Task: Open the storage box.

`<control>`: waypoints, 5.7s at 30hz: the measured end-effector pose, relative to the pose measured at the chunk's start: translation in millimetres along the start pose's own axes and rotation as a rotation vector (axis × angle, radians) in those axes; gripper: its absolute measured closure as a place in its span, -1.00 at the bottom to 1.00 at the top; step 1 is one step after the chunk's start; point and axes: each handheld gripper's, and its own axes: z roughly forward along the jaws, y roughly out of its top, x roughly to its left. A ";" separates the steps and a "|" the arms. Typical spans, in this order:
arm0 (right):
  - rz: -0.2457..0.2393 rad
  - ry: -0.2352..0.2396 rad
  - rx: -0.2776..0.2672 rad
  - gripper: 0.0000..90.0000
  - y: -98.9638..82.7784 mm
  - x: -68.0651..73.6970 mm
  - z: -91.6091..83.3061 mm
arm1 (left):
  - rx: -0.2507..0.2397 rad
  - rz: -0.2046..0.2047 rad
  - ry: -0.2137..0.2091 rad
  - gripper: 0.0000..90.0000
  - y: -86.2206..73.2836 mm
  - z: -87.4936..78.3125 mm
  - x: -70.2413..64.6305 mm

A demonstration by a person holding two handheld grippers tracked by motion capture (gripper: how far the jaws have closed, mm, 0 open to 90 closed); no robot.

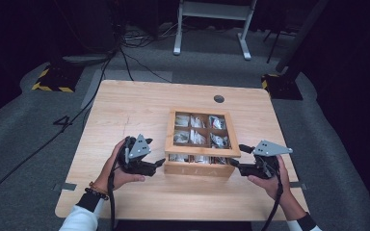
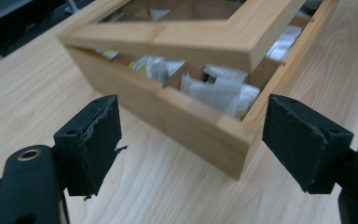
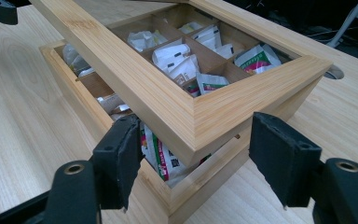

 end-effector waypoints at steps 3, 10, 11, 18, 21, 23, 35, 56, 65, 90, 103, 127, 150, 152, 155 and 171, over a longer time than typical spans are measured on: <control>0.000 -0.001 -0.002 -0.23 0.7 -0.1 -0.1 | -0.028 0.018 0.001 -0.56 10.5 4.0 -4.1; 0.000 0.001 -0.005 -0.23 1.6 -0.6 -0.4 | -0.053 0.054 0.019 -0.48 20.3 5.8 -5.2; -0.003 0.000 -0.004 -0.23 2.0 -0.7 -0.7 | -0.061 0.054 0.020 -0.47 21.2 5.3 -5.2; 0.002 0.002 -0.015 -0.24 4.2 -1.5 -1.4 | -0.076 0.081 0.023 -0.44 24.6 5.2 -5.7; 0.009 -0.001 -0.021 -0.25 5.5 -1.8 -1.8 | -0.078 0.097 0.020 -0.39 25.8 5.1 -6.3; 0.005 -0.002 -0.023 -0.25 6.2 -1.8 -1.8 | -0.063 0.100 0.018 -0.41 26.5 7.8 -5.9; 0.021 -0.003 -0.038 -0.29 10.3 -3.0 -2.2 | -0.059 0.142 0.061 -0.28 30.3 14.3 -6.3; 0.055 -0.020 -0.109 -0.26 18.7 -6.0 -5.7 | -0.125 0.157 0.122 -0.06 37.8 20.1 -1.4; 0.067 -0.022 -0.120 -0.26 18.0 -8.1 -7.7 | -0.127 0.170 0.135 -0.02 39.7 21.8 2.3; 0.066 -0.052 -0.086 -0.25 0.6 -17.9 -16.5 | -0.154 0.130 0.104 0.15 62.1 22.0 20.6; 0.076 -0.058 -0.060 -0.25 -7.6 -24.8 -17.5 | -0.187 0.099 0.099 0.22 72.3 21.1 30.8; 0.093 -0.068 0.030 -0.27 -27.6 -39.9 -8.1 | -0.256 0.021 0.079 0.24 92.8 25.5 57.8; 0.102 -0.081 0.077 -0.28 -37.2 -47.2 -1.4 | -0.297 -0.050 0.101 0.25 113.2 35.3 84.3; 0.102 -0.081 0.078 -0.28 -37.3 -47.4 -1.4 | -0.302 -0.060 0.099 0.25 114.9 36.5 87.0; 0.101 -0.079 0.081 -0.28 -37.6 -47.3 -0.6 | -0.314 -0.075 0.095 0.26 116.5 38.8 92.1; 0.088 -0.068 0.107 -0.28 -41.0 -45.2 6.2 | -0.320 -0.114 0.123 0.27 126.6 49.1 106.4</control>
